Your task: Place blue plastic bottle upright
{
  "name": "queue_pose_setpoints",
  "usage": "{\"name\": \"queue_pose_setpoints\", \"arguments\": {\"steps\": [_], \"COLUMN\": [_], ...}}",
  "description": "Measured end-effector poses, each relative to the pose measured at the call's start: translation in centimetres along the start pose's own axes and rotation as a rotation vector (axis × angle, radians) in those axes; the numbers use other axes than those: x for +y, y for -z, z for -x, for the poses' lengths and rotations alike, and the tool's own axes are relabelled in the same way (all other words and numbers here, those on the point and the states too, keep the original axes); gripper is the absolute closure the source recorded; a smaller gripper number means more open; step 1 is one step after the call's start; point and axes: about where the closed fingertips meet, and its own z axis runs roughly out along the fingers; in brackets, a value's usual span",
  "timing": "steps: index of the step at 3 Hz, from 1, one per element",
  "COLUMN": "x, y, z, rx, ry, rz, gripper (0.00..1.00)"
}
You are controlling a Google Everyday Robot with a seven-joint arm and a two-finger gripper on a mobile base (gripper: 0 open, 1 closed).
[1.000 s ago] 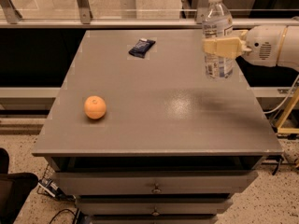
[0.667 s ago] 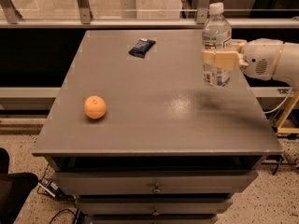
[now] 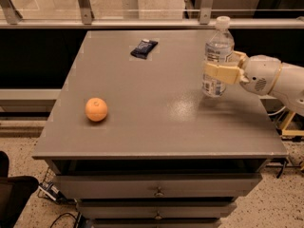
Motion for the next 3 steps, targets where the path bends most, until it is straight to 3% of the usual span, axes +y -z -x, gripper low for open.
{"name": "queue_pose_setpoints", "arguments": {"steps": [3], "x": [0.3], "y": [-1.3], "z": [-2.9], "rx": [-0.053], "ry": [0.011], "rz": [0.1], "gripper": [1.0]}}
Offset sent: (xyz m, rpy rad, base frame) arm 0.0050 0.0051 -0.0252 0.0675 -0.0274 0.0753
